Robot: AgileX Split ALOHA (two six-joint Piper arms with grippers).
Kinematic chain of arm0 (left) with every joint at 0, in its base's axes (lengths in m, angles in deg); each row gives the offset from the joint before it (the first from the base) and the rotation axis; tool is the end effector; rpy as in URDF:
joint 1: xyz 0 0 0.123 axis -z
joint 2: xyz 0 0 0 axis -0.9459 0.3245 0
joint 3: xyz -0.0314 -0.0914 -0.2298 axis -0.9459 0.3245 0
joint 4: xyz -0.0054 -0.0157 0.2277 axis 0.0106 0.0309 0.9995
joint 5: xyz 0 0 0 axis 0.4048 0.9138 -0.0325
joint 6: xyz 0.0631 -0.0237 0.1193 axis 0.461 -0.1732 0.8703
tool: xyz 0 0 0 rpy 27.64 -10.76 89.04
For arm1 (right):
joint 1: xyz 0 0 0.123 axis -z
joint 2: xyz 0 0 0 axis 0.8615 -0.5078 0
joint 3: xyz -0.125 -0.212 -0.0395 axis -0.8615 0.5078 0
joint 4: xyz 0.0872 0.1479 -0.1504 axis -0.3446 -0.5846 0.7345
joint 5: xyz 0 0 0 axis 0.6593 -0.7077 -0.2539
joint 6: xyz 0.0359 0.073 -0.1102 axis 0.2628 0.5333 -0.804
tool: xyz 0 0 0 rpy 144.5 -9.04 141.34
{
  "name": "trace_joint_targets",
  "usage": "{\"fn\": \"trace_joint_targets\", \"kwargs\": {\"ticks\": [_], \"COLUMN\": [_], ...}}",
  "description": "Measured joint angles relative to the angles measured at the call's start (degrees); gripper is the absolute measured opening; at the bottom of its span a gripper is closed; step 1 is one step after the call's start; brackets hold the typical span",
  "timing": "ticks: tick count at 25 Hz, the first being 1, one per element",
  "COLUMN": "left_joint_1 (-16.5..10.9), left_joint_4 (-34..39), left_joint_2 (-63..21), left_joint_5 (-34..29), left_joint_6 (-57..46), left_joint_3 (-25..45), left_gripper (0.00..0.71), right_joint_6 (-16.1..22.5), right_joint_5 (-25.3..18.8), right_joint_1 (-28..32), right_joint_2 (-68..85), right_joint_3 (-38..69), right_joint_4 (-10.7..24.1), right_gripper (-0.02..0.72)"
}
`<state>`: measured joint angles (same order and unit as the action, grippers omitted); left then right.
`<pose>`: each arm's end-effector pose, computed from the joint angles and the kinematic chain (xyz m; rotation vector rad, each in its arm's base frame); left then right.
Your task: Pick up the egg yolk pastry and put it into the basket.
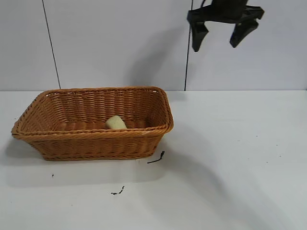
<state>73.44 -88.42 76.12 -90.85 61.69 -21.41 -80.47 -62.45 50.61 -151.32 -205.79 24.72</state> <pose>0.0507 -0.0091 0.2429 0.0054 2.0571 -0.1207 0.4783 0.0685 0.2072 -0.2226 2.6425 -0.0161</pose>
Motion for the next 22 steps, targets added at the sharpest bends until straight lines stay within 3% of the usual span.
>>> {"fn": "trace_joint_targets", "kwargs": {"ticks": [5, 10, 15, 22], "left_joint_1": [0.0, 0.0, 0.0, 0.0], "left_joint_4": [0.0, 0.0, 0.0, 0.0], "left_joint_2": [0.0, 0.0, 0.0, 0.0], "left_joint_5": [0.0, 0.0, 0.0, 0.0], "left_joint_6": [0.0, 0.0, 0.0, 0.0], "left_joint_3": [0.0, 0.0, 0.0, 0.0], "left_gripper": [0.695, 0.695, 0.695, 0.695], "right_joint_6": [0.0, -0.06, -0.4, -1.33], "right_joint_5": [-0.05, 0.01, -0.02, -0.02], "right_joint_1": [5.73, 6.5, 6.5, 6.5], "right_joint_2": [0.0, 2.39, 10.33, 28.82], "right_joint_3": [0.0, 4.04, 14.76, 37.55], "right_joint_4": [-2.75, -4.73, -4.9, -5.49], "right_gripper": [0.685, 0.685, 0.685, 0.685]}}
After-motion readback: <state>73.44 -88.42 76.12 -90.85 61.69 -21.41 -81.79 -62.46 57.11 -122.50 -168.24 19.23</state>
